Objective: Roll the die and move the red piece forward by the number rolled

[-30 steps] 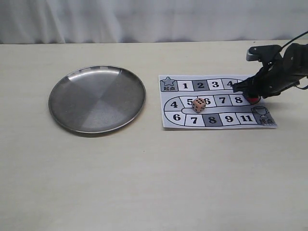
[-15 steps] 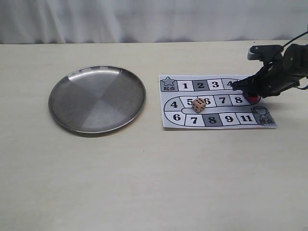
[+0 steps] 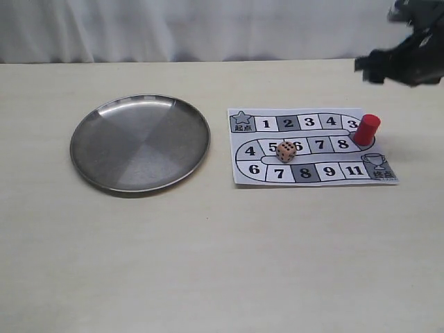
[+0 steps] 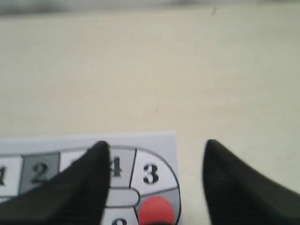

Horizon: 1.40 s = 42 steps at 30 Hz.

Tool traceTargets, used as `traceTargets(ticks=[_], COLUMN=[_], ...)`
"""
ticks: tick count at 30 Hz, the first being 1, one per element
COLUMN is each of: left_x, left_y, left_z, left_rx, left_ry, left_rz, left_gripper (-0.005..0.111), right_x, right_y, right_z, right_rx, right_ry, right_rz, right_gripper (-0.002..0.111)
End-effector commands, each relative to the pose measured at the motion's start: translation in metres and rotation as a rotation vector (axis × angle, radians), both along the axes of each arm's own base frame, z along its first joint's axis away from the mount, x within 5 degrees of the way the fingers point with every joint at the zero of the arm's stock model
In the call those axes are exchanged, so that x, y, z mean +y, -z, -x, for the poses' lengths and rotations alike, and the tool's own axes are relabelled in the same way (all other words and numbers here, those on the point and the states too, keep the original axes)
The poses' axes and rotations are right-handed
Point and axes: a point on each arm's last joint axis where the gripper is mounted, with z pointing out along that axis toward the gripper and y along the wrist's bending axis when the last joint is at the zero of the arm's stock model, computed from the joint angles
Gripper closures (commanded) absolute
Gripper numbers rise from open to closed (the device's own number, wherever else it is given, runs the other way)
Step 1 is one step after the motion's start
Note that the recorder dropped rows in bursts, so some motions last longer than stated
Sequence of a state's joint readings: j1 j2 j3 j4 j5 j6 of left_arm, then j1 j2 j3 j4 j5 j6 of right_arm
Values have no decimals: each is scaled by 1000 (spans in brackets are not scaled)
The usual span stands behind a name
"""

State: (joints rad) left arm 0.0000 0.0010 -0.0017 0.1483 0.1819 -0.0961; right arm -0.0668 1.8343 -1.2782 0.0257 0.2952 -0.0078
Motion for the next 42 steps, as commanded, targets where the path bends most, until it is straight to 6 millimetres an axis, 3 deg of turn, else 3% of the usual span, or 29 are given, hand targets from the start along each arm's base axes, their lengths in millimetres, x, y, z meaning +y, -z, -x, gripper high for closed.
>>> traceTargets(ticks=[1,5,9,15,20,25,31,42], left_x=[0,0,0,0,0,0,0,0], left_y=[0,0,0,0,0,0,0,0], left_z=[0,0,0,0,0,0,0,0], left_rx=[-8,-8,-8,-8,-8,-8,-8,-8], left_ry=[2,2,2,2,2,2,2,2], left_rz=[6,6,6,6,6,6,6,6], left_gripper=[107,107,107,107,107,107,107,107], right_x=[1,5,11,18,20,19,20,38], right_y=[-102,-150,-159,-126,-83,-35,19,23], right_z=[47,105,177,262,307,327,331,332], right_rx=[-245,-394,-504,-628,-762,-836,-723,-701], right_ry=[2,-2,0,22,36,82,80,-164], right_rz=[23,39,46,-16,-15,-86,-89,-120], right_gripper=[101,103,103,103,103,103,103,103])
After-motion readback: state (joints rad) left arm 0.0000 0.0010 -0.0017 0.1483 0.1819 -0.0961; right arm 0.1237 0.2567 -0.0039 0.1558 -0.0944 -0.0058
